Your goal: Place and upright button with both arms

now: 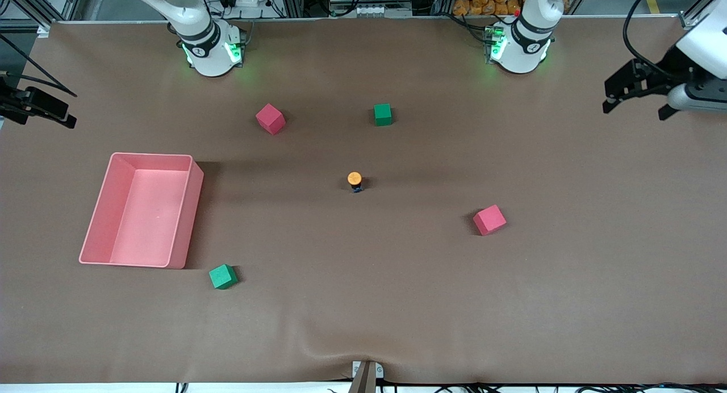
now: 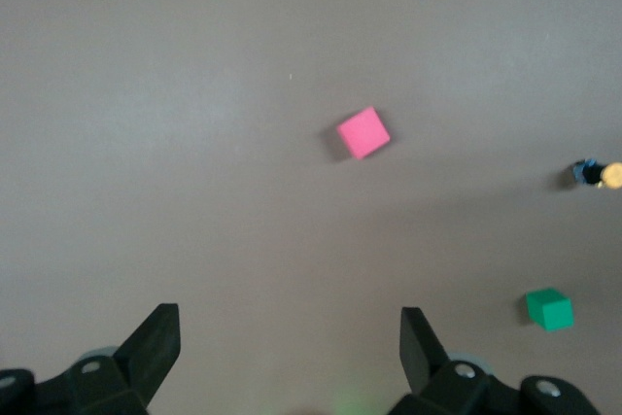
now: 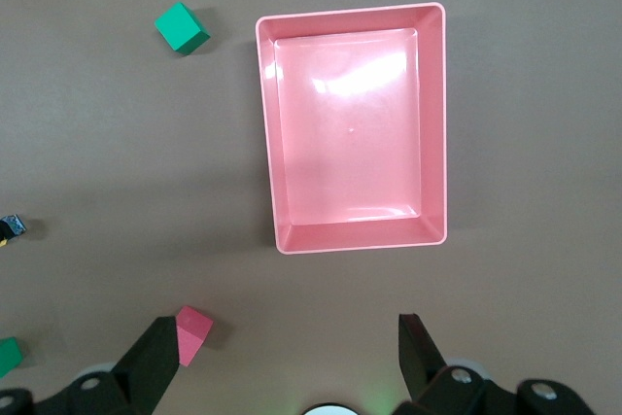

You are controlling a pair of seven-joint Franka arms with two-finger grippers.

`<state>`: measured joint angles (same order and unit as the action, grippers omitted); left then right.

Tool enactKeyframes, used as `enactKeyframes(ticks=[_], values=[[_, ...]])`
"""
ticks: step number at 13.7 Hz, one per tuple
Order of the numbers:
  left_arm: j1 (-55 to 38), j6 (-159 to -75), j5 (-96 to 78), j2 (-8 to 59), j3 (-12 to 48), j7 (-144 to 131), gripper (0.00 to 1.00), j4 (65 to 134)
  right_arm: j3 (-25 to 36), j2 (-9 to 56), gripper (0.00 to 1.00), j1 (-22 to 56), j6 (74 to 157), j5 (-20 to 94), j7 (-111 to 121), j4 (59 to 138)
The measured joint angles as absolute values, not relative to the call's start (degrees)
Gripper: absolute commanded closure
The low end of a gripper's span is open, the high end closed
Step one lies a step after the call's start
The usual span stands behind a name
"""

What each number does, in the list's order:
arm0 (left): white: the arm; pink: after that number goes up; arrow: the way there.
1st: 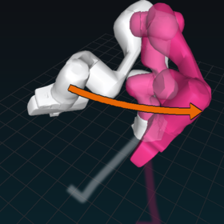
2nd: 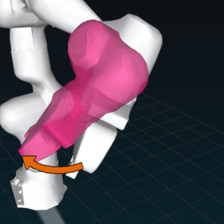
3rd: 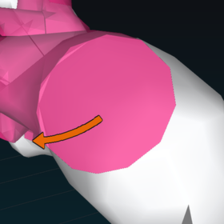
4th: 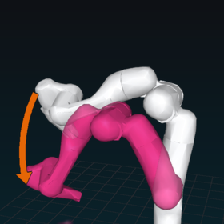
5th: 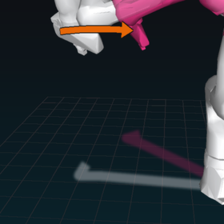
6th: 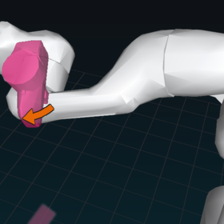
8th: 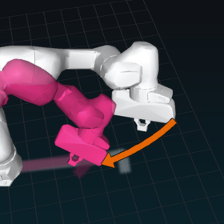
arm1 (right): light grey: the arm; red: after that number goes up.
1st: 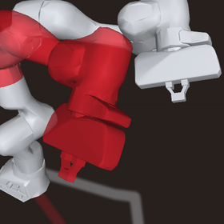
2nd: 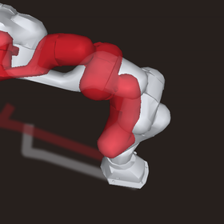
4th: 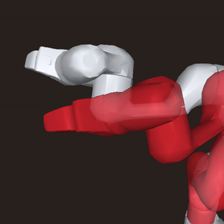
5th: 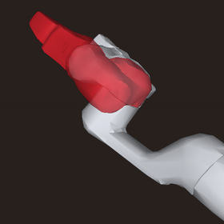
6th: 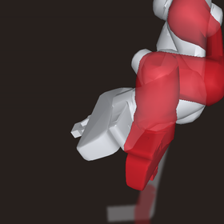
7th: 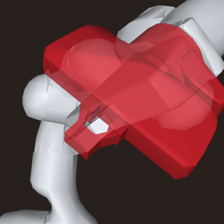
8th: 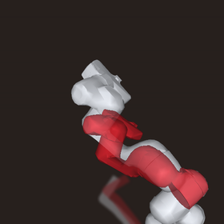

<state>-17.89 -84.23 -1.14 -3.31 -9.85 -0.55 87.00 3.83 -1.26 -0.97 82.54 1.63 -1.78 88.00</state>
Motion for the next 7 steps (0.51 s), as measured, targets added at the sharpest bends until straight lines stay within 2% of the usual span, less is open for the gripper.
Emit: enactKeyframes(ticks=[7], values=[[-13.31,-88.09,2.02,-5.36,-10.07,10.58,0.0,94.88,3.8,-1.26,0.0,-0.94,82.96,1.63,-1.77,88.01]])
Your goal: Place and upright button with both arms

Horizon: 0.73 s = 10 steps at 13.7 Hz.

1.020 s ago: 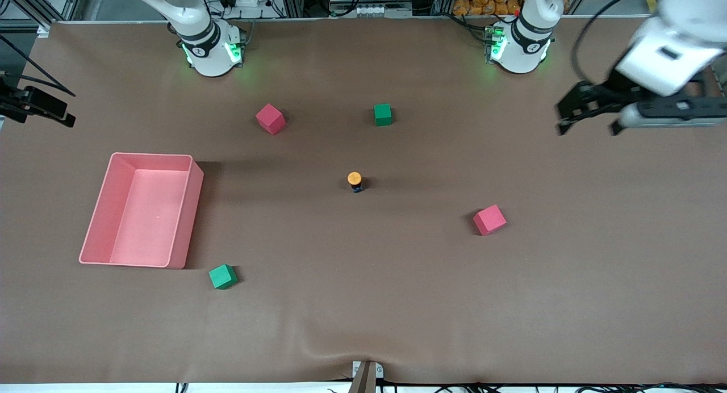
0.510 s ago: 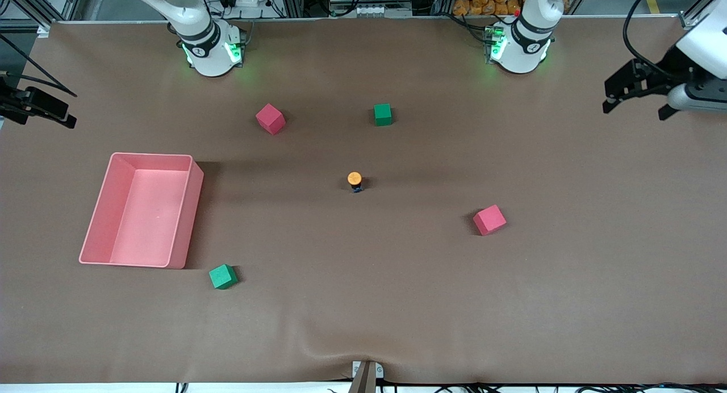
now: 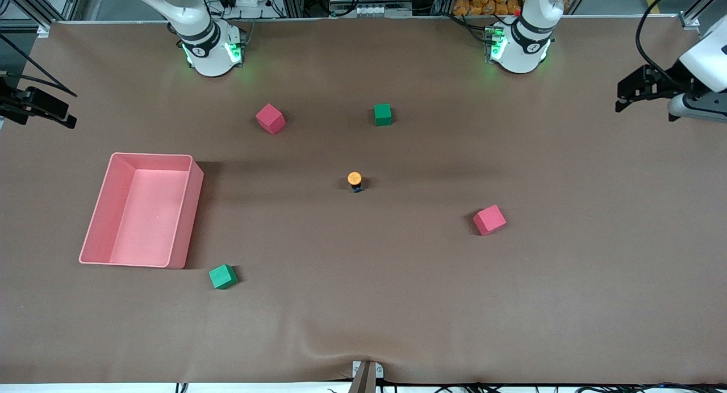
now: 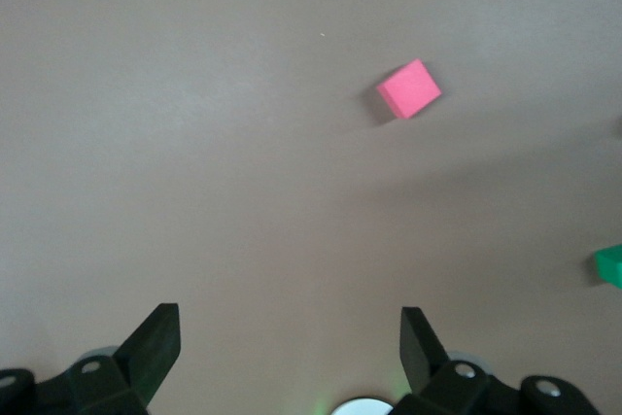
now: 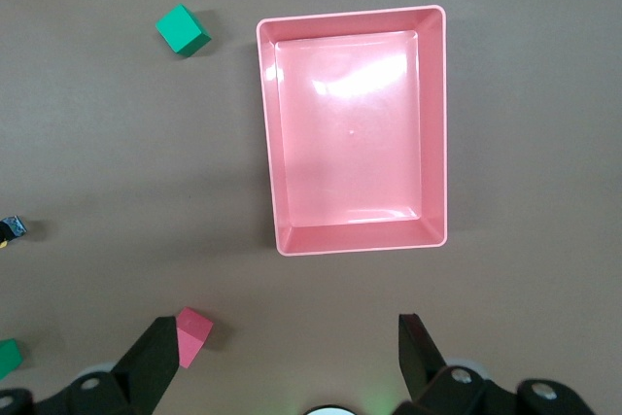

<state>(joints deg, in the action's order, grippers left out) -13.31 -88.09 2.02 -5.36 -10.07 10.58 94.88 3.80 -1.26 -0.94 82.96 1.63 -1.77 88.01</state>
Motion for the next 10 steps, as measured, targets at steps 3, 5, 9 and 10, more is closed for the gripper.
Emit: enactKeyframes(ticks=[3,5,9,10], values=[[-10.7,-90.76,2.38,-3.56,-12.41,19.57,0.0,94.86,3.78,-1.26,0.0,-0.9,83.24,1.63,-1.77,88.0],[-9.68,-90.88,2.33,-2.91,-13.05,20.79,0.0,94.85,3.76,-1.26,0.0,-0.68,83.56,1.63,-1.75,88.0],[-9.97,-90.88,2.33,-2.88,-12.47,18.5,0.0,94.58,3.76,-1.26,0.0,-0.28,84.54,1.63,-1.75,88.0],[-10.05,-90.88,2.33,-2.88,-12.42,16.32,0.0,94.58,3.76,-1.26,0.0,-0.27,84.58,1.63,-1.75,88.0]])
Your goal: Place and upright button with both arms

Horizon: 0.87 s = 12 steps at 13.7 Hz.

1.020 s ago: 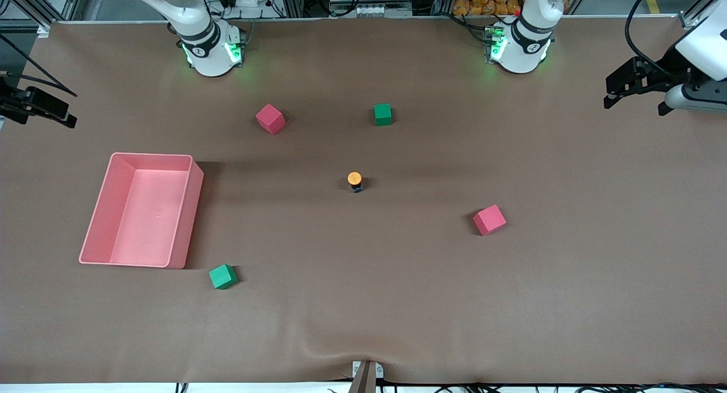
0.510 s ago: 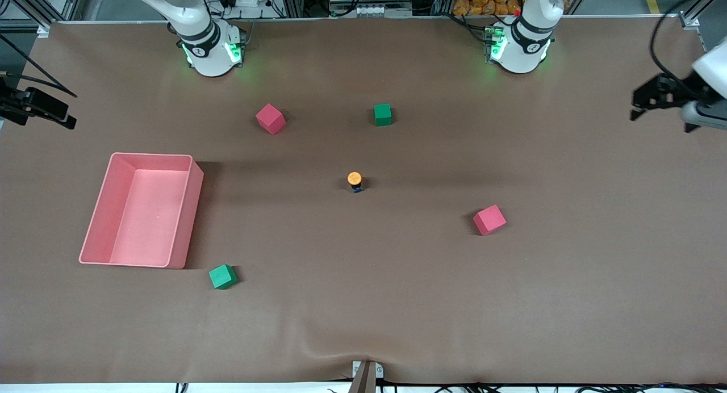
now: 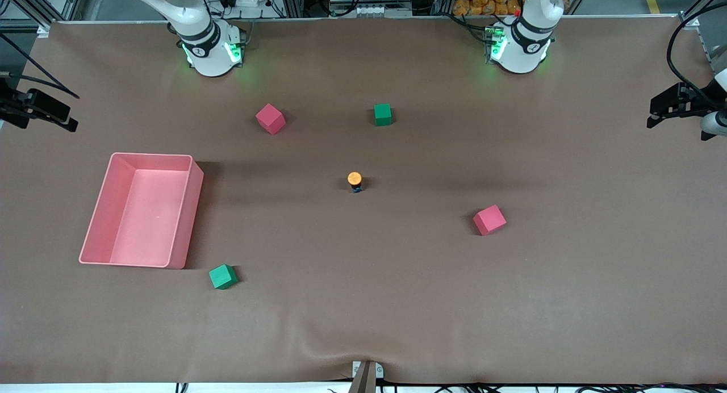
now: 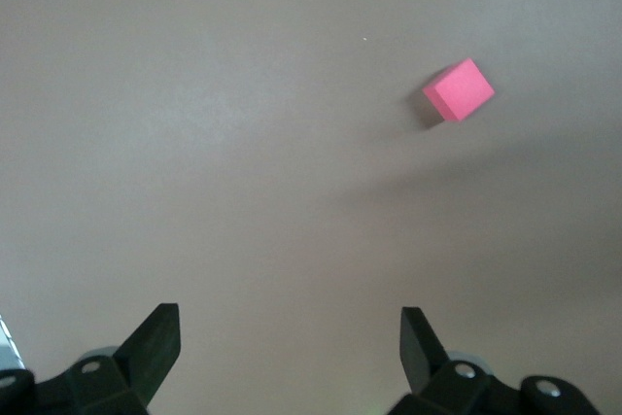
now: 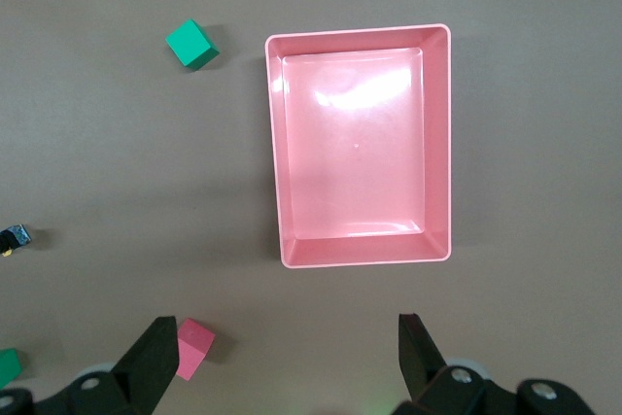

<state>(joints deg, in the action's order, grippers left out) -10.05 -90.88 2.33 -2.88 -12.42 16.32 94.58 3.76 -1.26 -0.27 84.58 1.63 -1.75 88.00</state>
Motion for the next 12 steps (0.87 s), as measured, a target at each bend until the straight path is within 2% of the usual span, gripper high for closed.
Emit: enactKeyframes(ticks=[12], values=[[-10.46,-89.94,2.33,-2.88,-11.37,13.19,0.0,94.57,3.76,-1.26,0.0,-0.15,84.49,1.63,-1.75,88.01]])
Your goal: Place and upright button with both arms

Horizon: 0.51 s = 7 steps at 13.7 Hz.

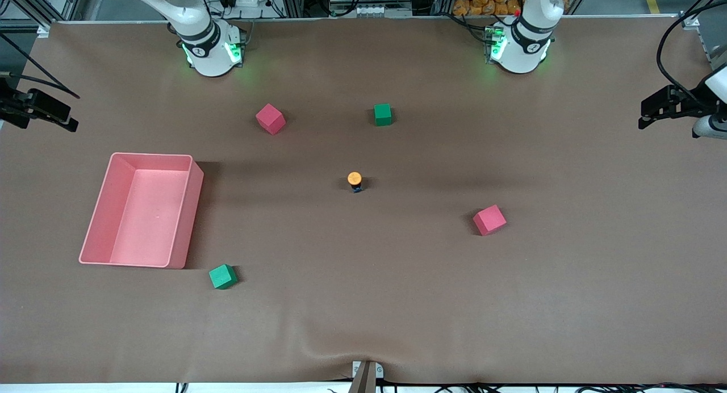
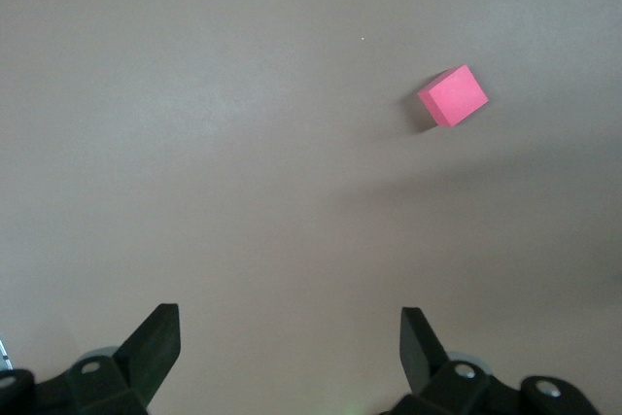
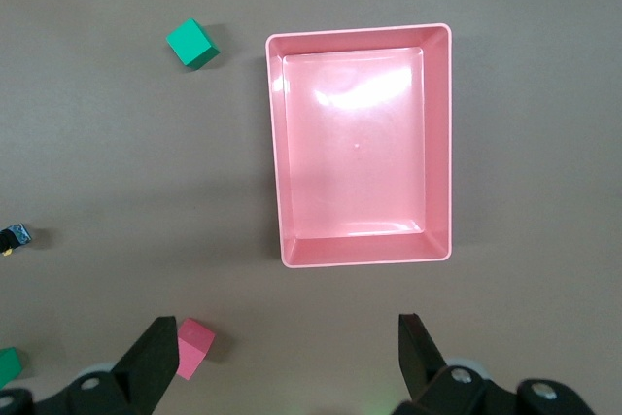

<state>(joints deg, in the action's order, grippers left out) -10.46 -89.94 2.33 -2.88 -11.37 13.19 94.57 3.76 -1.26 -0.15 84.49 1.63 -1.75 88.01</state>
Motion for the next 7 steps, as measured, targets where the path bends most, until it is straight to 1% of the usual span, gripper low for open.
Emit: enactKeyframes(ticks=[4,7], values=[[-10.43,-89.23,2.33,-3.01,-10.55,8.95,0.0,94.53,3.76,-1.26,0.0,-0.08,84.29,1.63,-1.75,88.01],[-10.49,-88.87,2.33,-3.54,-6.34,2.53,0.0,94.22,3.84,-1.26,0.0,-0.1,83.84,1.63,-1.62,88.01]])
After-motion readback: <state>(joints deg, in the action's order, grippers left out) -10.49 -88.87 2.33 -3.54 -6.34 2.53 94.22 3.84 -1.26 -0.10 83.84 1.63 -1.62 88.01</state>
